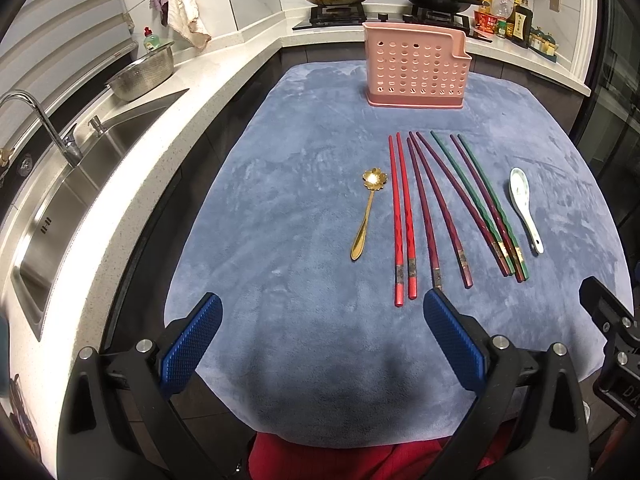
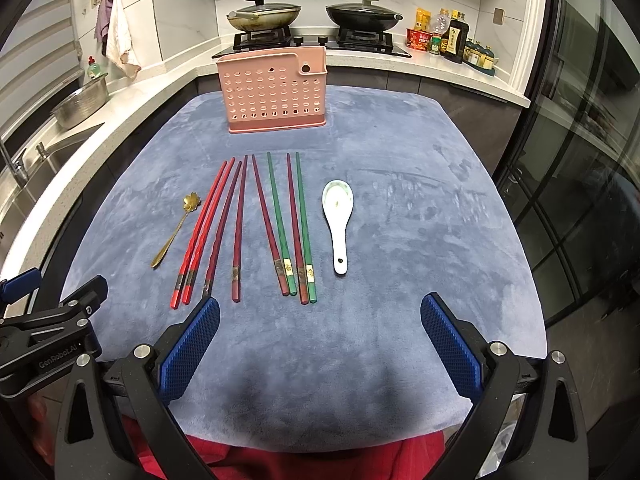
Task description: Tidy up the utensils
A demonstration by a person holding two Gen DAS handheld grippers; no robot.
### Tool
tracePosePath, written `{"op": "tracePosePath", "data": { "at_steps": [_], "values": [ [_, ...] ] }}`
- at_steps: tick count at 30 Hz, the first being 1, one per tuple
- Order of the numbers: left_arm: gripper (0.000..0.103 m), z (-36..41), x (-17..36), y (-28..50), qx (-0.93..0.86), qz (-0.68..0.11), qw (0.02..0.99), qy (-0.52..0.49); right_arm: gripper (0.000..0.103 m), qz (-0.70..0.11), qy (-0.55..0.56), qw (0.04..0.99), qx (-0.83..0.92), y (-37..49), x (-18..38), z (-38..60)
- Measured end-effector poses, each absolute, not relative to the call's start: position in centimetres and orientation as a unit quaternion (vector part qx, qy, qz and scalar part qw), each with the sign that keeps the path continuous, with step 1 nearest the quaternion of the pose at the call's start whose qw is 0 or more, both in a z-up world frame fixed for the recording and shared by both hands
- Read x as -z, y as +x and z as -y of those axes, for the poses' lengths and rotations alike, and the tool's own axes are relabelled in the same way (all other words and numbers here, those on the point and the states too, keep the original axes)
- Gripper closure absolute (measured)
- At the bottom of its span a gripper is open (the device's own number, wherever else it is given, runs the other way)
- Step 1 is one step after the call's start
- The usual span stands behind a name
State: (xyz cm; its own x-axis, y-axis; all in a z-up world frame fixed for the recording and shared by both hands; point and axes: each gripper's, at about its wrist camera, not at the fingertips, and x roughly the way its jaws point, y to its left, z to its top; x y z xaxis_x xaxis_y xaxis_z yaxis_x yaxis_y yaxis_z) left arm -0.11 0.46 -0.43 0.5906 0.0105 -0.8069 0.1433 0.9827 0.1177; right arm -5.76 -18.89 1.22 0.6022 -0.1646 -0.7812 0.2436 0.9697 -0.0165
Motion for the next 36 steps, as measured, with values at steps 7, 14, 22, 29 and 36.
{"op": "tracePosePath", "data": {
  "at_steps": [7, 14, 22, 29, 36],
  "values": [
    [0.007, -0.38, 0.45, -0.12, 0.037, -0.450, 0.888, 0.085, 0.007, -0.431, 0.046, 0.894, 0.115, -5.78, -1.23, 18.93],
    [0.007, -0.37, 0.45, -0.13, 0.037, -0.451, 0.888, 0.085, 0.007, -0.431, 0.047, 0.894, 0.114, -5.88, -1.21, 19.02],
    [0.007, -0.35, 0.47, -0.14, 0.037, -0.450, 0.888, 0.085, 0.007, -0.431, 0.048, 0.894, 0.113, -5.80, -1.08, 19.03],
    [0.007, -0.36, 0.52, -0.16, 0.037, -0.450, 0.888, 0.085, 0.007, -0.430, 0.048, 0.894, 0.113, -5.79, -1.01, 18.89],
    [0.007, -0.36, 0.51, -0.14, 0.037, -0.451, 0.888, 0.086, 0.007, -0.430, 0.049, 0.894, 0.113, -5.79, -1.01, 18.88]
  ]
}}
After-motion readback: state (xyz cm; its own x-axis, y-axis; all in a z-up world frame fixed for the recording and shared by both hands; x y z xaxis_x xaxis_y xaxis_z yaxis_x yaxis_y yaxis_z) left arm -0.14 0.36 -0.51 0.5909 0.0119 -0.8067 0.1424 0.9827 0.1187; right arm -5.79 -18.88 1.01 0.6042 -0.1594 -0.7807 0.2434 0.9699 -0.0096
